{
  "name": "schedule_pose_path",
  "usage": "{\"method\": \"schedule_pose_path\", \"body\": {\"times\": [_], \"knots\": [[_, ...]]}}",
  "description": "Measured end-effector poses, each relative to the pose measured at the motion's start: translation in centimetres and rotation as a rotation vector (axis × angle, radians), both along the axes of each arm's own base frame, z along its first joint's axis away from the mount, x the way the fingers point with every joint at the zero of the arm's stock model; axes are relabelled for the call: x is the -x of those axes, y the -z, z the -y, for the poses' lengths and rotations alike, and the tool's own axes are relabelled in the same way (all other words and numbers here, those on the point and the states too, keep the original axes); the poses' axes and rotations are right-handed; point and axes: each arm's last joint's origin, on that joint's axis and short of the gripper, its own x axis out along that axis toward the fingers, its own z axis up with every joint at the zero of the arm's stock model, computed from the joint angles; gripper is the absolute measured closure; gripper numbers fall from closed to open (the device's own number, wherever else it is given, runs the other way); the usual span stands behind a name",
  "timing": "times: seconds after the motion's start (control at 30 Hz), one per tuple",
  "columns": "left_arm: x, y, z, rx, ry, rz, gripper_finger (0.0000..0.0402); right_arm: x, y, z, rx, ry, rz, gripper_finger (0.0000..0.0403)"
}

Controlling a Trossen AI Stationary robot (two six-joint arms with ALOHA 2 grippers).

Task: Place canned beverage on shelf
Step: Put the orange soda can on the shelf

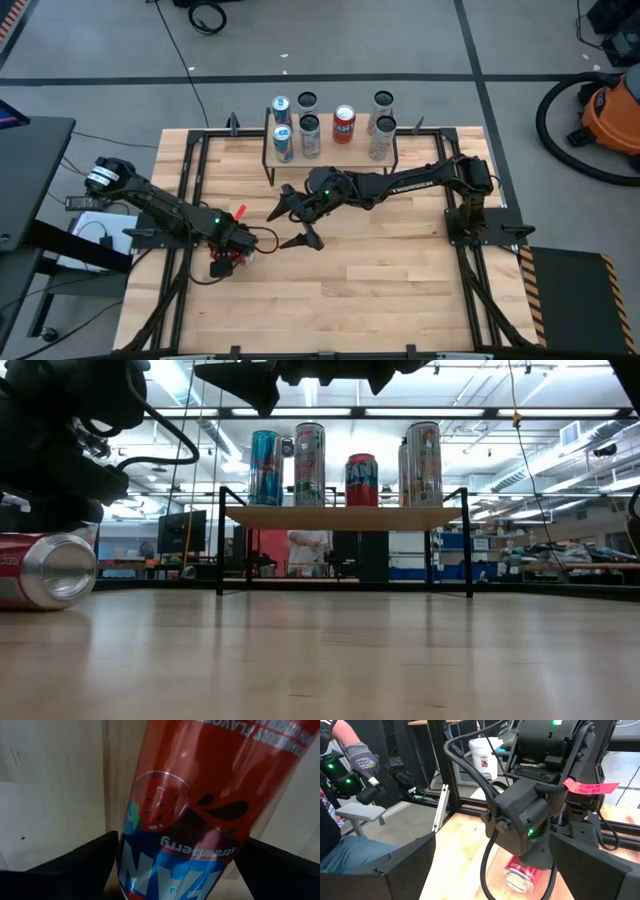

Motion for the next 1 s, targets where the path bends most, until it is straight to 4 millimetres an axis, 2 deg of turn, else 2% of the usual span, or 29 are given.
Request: {"method": "schedule_pose_path", "body": {"times": [0.13,0.4,0.67,0.83,1.0], "knots": [[0.0,0.0,0.0,0.000,0.000,0.000,0.0026,0.0,0.0,-0.2,0.000,-0.004,0.000,0.0005],[0.0,0.0,0.0,0.000,0.000,-0.001,0.0093,0.0,0.0,-0.2,-0.048,0.011,-0.028,0.0005],[0.1,-0.1,0.0,-0.003,0.009,-0.011,0.0095,-0.1,-0.3,-0.3,-0.051,0.015,0.013,0.0005],[0.3,-0.4,-0.1,-0.016,0.022,-0.045,0.0095,0.1,0.3,-1.1,-0.057,0.004,-0.059,0.0005],[0.3,-2.0,-0.1,-0.041,0.045,-0.099,0.0095,0.4,1.1,-2.2,-0.074,0.002,-0.166,0.0005]]}}
